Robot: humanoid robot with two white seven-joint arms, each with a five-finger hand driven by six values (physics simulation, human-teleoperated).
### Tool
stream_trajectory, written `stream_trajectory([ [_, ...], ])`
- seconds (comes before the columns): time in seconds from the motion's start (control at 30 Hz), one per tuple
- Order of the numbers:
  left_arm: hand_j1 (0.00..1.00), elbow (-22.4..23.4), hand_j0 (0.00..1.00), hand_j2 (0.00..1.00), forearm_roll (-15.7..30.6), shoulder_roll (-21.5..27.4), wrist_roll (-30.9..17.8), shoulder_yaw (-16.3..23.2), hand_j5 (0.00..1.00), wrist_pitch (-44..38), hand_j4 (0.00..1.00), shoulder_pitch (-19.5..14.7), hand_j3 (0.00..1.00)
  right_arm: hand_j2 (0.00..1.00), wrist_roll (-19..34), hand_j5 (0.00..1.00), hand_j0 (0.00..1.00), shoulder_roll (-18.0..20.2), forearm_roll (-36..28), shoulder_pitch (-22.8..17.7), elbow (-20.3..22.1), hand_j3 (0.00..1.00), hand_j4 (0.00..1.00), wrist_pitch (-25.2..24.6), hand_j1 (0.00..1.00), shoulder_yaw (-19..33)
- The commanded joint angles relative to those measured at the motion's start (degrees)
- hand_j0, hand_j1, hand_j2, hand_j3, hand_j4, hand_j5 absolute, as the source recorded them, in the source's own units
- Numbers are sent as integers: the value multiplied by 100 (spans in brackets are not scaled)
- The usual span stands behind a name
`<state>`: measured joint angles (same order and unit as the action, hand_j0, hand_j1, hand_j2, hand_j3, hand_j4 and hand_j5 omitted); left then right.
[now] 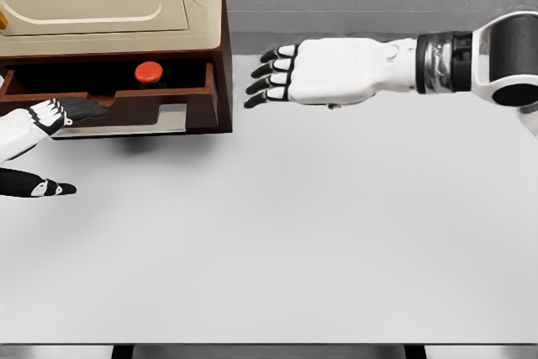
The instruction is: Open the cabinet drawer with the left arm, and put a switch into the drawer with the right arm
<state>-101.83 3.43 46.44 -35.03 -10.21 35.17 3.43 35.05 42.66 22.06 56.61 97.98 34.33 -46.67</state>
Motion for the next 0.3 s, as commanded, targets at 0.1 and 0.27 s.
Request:
stream_trajectory([
  [0.1,100,-4,100,100,-106,5,3,19,100,-17,100,0,100,100,-5,100,100,999,-167,-581,116,100,100,67,100,1213],
  [0.27,100,-66,100,100,-211,5,3,54,100,-17,100,44,100,100,-5,100,100,999,-175,-712,-375,100,100,67,100,1283],
])
